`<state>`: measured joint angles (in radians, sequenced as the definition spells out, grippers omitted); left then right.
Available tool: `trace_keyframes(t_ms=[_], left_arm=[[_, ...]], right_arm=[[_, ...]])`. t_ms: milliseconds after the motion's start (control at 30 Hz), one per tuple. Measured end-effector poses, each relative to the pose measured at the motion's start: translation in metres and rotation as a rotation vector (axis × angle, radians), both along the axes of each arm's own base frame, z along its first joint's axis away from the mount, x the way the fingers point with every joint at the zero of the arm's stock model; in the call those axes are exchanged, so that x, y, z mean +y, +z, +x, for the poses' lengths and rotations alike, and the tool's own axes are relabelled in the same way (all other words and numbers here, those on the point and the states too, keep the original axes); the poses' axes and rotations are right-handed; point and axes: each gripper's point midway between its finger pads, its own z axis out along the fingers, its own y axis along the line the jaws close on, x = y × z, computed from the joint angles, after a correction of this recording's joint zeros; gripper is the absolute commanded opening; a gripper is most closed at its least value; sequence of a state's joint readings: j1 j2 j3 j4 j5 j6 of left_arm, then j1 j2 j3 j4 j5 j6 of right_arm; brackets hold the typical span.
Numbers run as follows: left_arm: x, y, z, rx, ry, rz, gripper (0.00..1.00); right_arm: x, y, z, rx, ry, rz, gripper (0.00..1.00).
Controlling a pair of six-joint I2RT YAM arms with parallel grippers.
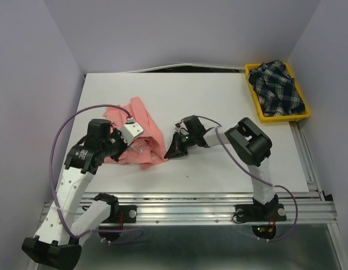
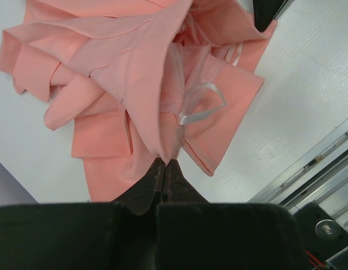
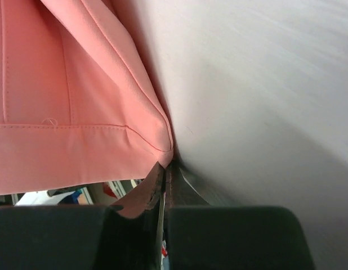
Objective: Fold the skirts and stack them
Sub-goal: Flatten the skirt out
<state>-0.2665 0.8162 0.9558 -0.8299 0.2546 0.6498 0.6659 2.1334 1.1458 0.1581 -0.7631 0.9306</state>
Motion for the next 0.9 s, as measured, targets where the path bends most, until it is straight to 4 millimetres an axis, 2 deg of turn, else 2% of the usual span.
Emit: trace_keyframes(t_ms=[100,200,267,333,367,400,433,533,600,700,767,800,867,900], left_arm=[[-0.001,0.002,0.003,-0.009,0.02,-0.017,0.0],[0.001,0.006,0.009,-0.032,0.056,-0.024,0.0],[0.005,0.012,0.015,-0.06,0.086,-0.017,0.0],[0.006,0.015,0.018,-0.075,0.095,-0.017,0.0],[0.004,0.02,0.02,-0.091,0.091,-0.027,0.0],[0.001,0.025,0.022,-0.108,0.079,-0.035,0.0],[-0.003,0.031,0.024,-0.127,0.065,-0.047,0.0],[-0.003,0.05,0.029,-0.178,0.062,-0.053,0.0],[-0.001,0.059,0.033,-0.205,0.07,-0.049,0.0],[-0.003,0.064,0.048,-0.223,0.081,-0.045,0.0],[-0.006,0.067,0.067,-0.228,0.096,-0.039,0.0],[-0.008,0.069,0.081,-0.224,0.106,-0.033,0.0],[-0.012,0.086,0.117,-0.268,0.139,-0.035,0.0],[-0.015,0.091,0.142,-0.285,0.161,-0.028,0.0]], right_arm=[[-0.012,0.009,0.009,-0.001,-0.024,-0.013,0.01],[-0.037,0.036,0.038,-0.04,-0.105,0.006,0.01],[-0.069,0.071,0.068,-0.099,-0.2,0.044,0.01],[-0.113,0.129,0.099,-0.214,-0.319,0.106,0.01],[-0.126,0.146,0.104,-0.245,-0.344,0.13,0.01],[-0.141,0.174,0.105,-0.306,-0.366,0.172,0.01],[-0.151,0.199,0.096,-0.349,-0.373,0.209,0.01],[-0.162,0.242,0.072,-0.428,-0.365,0.272,0.01],[-0.164,0.254,0.066,-0.443,-0.363,0.292,0.01],[-0.166,0.255,0.073,-0.425,-0.373,0.292,0.01],[-0.167,0.249,0.096,-0.386,-0.397,0.273,0.01],[-0.166,0.25,0.115,-0.384,-0.411,0.266,0.01],[-0.166,0.262,0.153,-0.413,-0.442,0.256,0.01],[-0.166,0.274,0.182,-0.461,-0.461,0.259,0.01]])
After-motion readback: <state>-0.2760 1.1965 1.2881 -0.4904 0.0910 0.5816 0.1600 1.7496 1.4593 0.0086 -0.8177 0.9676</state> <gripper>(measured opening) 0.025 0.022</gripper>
